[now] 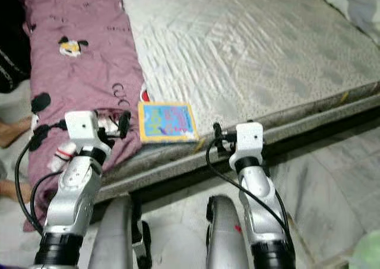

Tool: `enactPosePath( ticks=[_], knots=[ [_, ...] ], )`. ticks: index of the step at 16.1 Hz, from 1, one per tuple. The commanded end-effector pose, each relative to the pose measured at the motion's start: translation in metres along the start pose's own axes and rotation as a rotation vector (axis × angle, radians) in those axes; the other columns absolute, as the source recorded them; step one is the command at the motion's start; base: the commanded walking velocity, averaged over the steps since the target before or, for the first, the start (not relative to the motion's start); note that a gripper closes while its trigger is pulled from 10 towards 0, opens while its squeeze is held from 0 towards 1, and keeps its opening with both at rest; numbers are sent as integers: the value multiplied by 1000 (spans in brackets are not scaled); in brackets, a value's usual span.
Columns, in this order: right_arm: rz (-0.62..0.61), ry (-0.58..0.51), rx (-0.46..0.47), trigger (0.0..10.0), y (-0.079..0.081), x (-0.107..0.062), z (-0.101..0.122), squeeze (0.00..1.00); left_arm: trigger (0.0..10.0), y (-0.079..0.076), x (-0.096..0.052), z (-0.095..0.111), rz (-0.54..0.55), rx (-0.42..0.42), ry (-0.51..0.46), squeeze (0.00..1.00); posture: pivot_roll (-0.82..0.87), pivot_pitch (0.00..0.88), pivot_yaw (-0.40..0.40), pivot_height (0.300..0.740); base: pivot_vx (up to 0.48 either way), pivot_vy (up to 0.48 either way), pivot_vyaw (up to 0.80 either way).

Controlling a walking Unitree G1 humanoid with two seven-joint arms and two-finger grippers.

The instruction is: Clean up the room

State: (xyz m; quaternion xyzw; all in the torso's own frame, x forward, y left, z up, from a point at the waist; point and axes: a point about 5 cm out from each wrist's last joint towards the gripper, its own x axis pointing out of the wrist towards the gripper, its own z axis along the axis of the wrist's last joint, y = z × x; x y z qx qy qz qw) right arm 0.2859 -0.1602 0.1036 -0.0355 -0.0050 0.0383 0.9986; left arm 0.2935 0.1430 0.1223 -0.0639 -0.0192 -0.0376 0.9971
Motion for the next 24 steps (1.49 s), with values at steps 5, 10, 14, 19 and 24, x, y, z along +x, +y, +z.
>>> enactPosePath(
  ticks=[5, 10, 14, 19, 24],
  knots=[
    [10, 18, 7, 10000, 1, -2, -4, 0, 10000, 7, -1, -3, 48, -3, 9, 0, -60, 196, 45, 543, 0, 0, 0],
    [27, 19, -19, 10000, 4, -2, -5, 0, 10000, 7, -1, -3, 41, -4, 3, 0, -56, 193, 44, 543, 0, 0, 478],
    [12, 22, -7, 10000, 2, -2, -6, 0, 10000, 6, -1, -3, 30, -13, 2, 0, -58, 198, 46, 543, 194, 0, 0],
    [4, 24, -2, 10000, 1, -2, -5, 0, 10000, 6, 0, -2, 27, -20, 0, 0, -57, 208, 43, 543, 270, 0, 0],
    [-1, 27, 0, 10000, 0, -1, -5, 0, 10000, 4, 1, -2, 18, -21, 1, 0, -60, 213, 45, 543, 279, 0, 0]
  ],
)
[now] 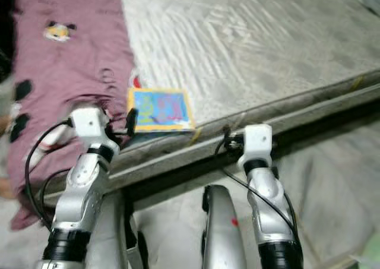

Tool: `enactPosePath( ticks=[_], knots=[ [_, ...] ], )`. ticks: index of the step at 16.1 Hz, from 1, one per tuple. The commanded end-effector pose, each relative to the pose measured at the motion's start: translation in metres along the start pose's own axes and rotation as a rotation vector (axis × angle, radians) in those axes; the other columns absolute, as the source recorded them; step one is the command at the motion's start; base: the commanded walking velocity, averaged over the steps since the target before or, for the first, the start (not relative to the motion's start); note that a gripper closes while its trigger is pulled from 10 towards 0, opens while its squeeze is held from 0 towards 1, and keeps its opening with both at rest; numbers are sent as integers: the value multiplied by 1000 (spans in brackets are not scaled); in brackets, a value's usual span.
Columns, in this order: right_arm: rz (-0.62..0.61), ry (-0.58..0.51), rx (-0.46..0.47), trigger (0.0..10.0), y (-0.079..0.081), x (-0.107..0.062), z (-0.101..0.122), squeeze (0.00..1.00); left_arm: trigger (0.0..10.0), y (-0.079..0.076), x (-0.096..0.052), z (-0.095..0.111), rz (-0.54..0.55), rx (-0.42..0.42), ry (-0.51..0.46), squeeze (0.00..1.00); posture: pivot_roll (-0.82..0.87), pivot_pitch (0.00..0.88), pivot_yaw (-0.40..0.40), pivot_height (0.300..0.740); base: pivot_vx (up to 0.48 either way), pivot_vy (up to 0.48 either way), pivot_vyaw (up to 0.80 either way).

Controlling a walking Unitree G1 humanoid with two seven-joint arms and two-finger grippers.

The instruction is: Clean up the room

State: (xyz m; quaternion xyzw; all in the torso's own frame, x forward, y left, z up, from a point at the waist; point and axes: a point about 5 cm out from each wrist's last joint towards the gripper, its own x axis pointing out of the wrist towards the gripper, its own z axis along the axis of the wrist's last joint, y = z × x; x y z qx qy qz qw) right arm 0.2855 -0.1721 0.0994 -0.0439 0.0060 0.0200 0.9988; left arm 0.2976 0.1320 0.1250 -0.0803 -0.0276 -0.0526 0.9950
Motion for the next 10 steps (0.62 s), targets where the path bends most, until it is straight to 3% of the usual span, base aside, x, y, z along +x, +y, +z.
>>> enactPosePath(
  ticks=[1, 6, 8, 10],
  knots=[
    [34, 3, 16, 10000, 12, 0, 0, 0, 10000, 15, -4, -3, 48, 9, 17, 0, -60, 213, 46, 543, 255, 0, 0],
    [36, 8, 9, 10000, 12, 1, -1, 0, 10000, 13, -2, -5, 68, -5, 39, 0, -61, 213, 43, 543, 0, 0, 0],
    [40, 6, 2, 10000, 13, 1, 0, 0, 10000, 14, -2, -9, 72, -11, 65, 0, -65, 213, 44, 543, 0, 0, 794],
    [17, 2, 3, 10000, 8, 0, 1, 0, 10000, 15, 3, -16, 84, -43, 110, 0, -74, 215, 42, 543, 0, 0, 253]
  ],
)
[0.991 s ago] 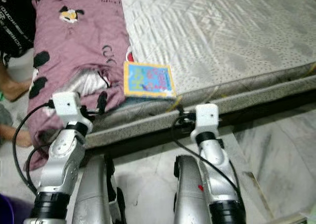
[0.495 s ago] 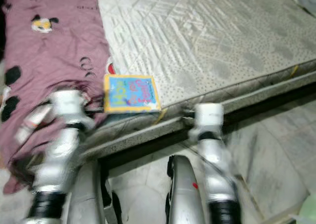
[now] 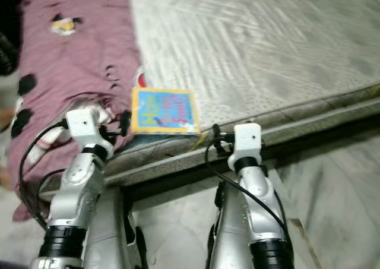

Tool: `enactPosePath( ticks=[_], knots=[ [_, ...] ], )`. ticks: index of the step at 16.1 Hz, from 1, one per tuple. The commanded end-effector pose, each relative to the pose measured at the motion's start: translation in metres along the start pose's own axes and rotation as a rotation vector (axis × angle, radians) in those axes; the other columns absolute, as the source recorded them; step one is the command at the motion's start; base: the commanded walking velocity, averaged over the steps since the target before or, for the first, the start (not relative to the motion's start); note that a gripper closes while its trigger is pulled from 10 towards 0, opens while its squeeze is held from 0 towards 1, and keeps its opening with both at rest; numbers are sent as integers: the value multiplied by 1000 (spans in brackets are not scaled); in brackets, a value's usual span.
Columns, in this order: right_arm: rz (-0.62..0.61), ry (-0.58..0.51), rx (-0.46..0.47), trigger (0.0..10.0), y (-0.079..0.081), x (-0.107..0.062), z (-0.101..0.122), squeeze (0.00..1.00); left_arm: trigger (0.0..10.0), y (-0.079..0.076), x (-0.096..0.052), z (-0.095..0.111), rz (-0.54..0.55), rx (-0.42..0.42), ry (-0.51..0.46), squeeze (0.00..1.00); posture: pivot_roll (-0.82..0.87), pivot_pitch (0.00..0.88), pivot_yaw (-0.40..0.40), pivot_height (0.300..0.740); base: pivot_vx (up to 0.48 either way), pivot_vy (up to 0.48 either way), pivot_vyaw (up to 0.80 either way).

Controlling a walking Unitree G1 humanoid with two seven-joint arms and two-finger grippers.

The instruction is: Clean up the room

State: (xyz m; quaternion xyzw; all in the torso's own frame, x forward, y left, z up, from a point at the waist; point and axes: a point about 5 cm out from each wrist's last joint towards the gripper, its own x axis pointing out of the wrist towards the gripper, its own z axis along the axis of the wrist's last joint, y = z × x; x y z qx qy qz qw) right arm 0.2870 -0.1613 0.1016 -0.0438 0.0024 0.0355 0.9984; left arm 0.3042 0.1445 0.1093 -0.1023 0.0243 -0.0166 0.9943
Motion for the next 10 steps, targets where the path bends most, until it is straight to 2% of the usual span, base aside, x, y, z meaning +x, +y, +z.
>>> enactPosePath(
  ticks=[1, 3, 6, 10],
  knots=[
    [-37, 13, 8, 10000, -9, -4, 0, 0, 10000, -2, 3, -5, 0, -27, 33, 0, -81, 216, 37, 543, 0, 0, 0],
    [-53, 20, -20, 10000, -21, -11, 0, 0, 10000, -6, 15, -7, -3, -65, 64, 0, -97, 220, 31, 543, 0, 0, 0],
    [-39, 22, -57, 10000, -29, -20, 2, 0, 10000, -14, 23, -5, -37, -97, 63, 0, -121, 223, 26, 543, 0, 0, 0],
    [-35, 44, -85, 10000, -35, -31, -1, 0, 10000, -24, 27, -11, -84, -128, 95, 0, -139, 222, 22, 543, 0, 0, 0]
  ],
)
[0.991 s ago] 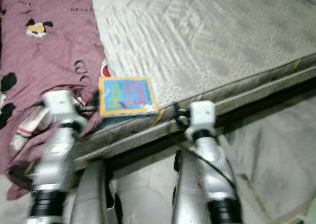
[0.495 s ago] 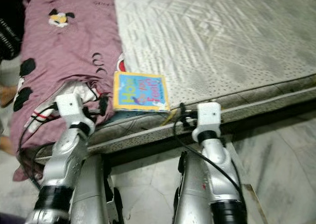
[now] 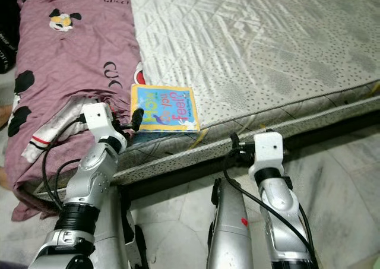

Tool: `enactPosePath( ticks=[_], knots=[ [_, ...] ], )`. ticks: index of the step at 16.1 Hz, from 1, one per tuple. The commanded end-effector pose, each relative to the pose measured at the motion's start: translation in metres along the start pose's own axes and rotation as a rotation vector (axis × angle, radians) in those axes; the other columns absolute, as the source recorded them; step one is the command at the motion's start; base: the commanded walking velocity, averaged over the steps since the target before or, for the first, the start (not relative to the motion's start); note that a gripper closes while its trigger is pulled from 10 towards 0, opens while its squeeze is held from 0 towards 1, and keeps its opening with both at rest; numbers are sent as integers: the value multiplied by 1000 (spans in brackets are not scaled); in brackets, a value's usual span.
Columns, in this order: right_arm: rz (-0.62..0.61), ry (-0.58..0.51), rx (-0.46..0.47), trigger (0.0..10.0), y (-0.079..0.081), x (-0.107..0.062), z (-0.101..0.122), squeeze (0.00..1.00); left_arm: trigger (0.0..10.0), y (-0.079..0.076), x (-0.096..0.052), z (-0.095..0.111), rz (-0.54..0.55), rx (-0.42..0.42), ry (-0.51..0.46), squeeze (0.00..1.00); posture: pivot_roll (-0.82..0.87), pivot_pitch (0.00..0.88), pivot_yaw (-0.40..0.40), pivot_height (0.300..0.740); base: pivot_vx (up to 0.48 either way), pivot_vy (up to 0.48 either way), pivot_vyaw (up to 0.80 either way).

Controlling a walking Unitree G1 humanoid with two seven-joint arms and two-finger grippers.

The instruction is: Clean up the room

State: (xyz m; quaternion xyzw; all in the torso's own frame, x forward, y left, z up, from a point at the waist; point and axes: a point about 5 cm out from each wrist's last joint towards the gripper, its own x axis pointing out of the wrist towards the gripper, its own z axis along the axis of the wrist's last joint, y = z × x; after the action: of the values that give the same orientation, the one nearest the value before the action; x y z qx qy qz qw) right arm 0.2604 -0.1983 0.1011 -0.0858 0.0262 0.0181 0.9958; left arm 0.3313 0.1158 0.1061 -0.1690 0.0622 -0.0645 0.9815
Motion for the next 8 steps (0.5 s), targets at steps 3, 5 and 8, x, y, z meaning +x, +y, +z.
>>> enactPosePath(
  ticks=[3, 5, 8],
  knots=[
    [9, -10, -15, 10000, 0, -2, 6, 0, 10000, -3, 4, -21, -29, -43, 139, 0, -146, 217, 15, 543, 0, 0, 0],
    [17, -15, -24, 10000, 0, -2, 7, 0, 10000, -5, 5, -25, -38, -72, 157, 0, -157, 214, 11, 543, 0, 0, 0],
    [12, -12, -31, 10000, -3, -2, 8, 0, 10000, -3, 6, -28, -32, -97, 161, 0, -170, 214, 7, 543, 0, 0, 0]
  ],
)
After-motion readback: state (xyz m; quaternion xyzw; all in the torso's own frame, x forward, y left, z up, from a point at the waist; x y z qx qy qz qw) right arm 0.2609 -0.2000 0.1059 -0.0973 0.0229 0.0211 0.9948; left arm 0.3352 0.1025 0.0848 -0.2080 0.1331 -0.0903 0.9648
